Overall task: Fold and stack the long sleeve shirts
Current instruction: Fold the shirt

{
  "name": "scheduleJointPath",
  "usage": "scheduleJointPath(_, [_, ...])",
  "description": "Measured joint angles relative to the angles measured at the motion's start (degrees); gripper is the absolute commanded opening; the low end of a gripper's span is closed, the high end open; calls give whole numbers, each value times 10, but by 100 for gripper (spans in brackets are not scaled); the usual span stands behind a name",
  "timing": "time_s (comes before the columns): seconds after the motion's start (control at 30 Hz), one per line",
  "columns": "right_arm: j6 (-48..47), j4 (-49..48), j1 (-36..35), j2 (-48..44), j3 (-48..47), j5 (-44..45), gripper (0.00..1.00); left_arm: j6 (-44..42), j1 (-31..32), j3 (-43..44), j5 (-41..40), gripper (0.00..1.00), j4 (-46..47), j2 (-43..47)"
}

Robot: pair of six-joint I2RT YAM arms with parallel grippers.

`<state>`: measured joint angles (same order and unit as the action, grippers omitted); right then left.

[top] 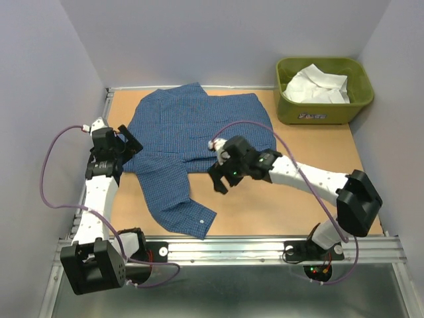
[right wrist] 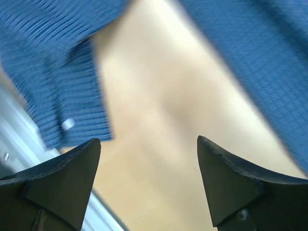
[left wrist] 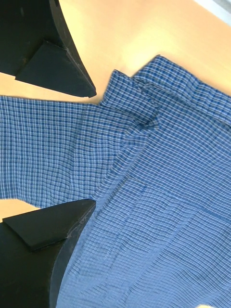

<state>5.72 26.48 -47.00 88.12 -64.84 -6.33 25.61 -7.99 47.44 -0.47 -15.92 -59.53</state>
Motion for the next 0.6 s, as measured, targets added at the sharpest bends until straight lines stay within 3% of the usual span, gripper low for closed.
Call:
scheduleJointPath(0.23, [-65,-20,-159,64,1,-24,88,-26,28,-49,-22,99,30,44])
scheduleJointPath(0.47, [-101,-21,-223,152,-3,-14,88,-37,54,-80,-72,99,63,69])
scheduleJointPath(0.6, [-109,-21,-233,158,-23,-10,78,-38,61,-97,-96,98,65,72])
